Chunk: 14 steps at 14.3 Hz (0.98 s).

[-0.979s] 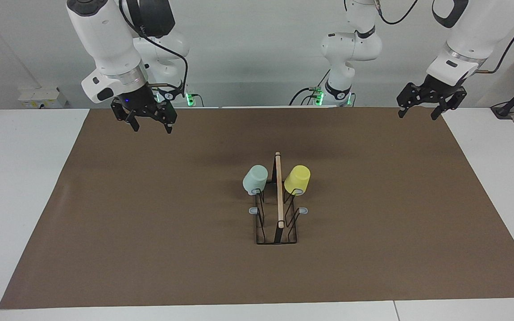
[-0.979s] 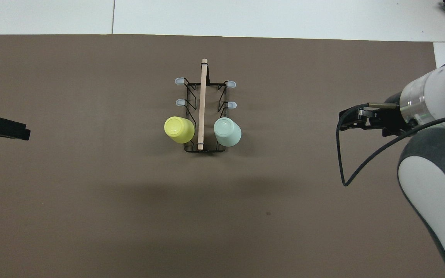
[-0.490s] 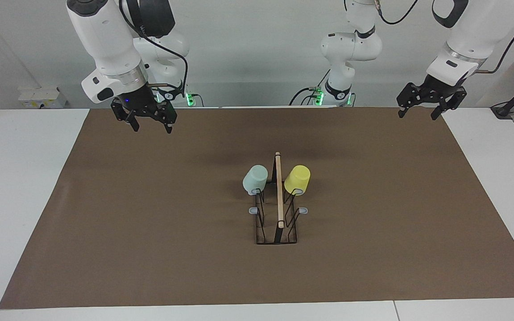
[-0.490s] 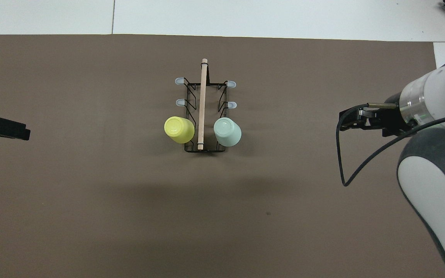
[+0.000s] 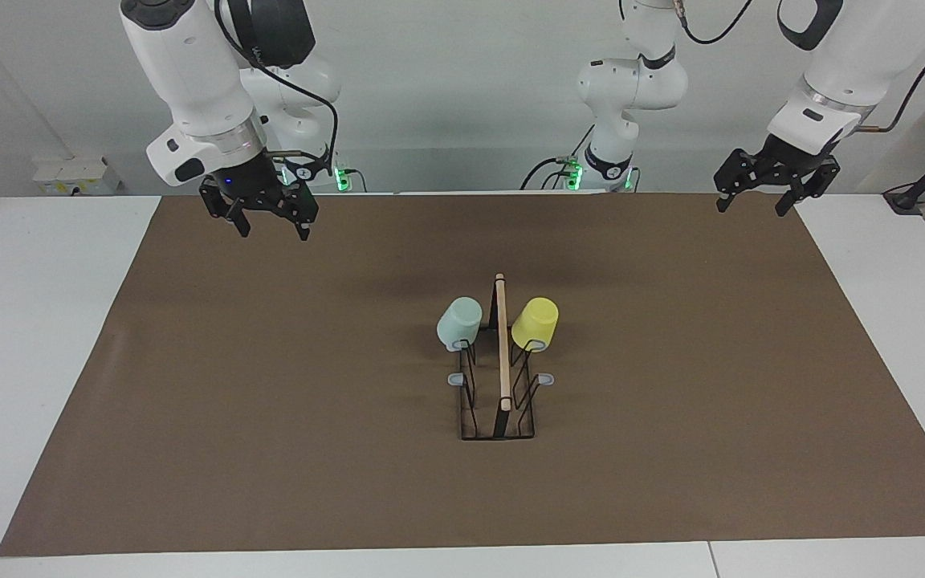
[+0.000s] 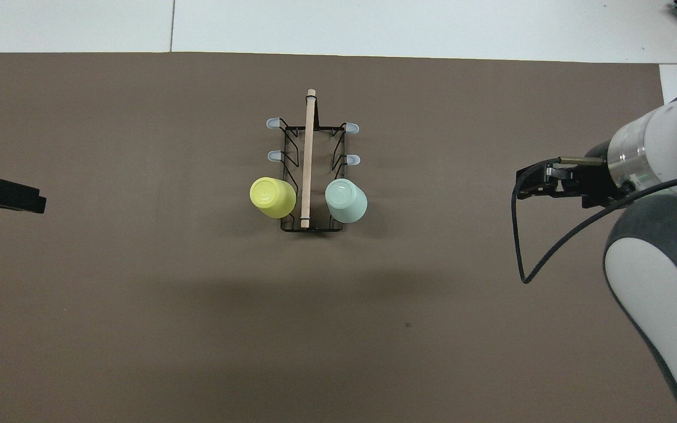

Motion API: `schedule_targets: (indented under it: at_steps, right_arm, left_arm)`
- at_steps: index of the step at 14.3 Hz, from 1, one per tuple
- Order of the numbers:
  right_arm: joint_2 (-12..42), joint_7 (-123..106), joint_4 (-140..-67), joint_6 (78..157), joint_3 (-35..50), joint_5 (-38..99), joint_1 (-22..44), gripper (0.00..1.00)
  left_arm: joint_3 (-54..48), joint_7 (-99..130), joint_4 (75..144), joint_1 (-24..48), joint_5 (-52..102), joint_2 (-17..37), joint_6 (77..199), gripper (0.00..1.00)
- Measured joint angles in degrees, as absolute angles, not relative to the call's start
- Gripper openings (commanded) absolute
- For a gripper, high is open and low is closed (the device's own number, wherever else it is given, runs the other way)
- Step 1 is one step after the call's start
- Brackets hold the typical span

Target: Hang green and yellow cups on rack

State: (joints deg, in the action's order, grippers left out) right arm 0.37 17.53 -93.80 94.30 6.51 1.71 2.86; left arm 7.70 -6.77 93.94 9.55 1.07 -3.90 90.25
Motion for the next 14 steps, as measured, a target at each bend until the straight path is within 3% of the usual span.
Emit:
schedule_targets:
  at_steps: [14]
  right_arm:
    - [0.37,17.46,-93.81,94.3,6.52,0.87,2.87,1.0]
  left_arm:
    - [7.7,-6.77,93.94,9.55,1.07,-3.9,90.25,1.0]
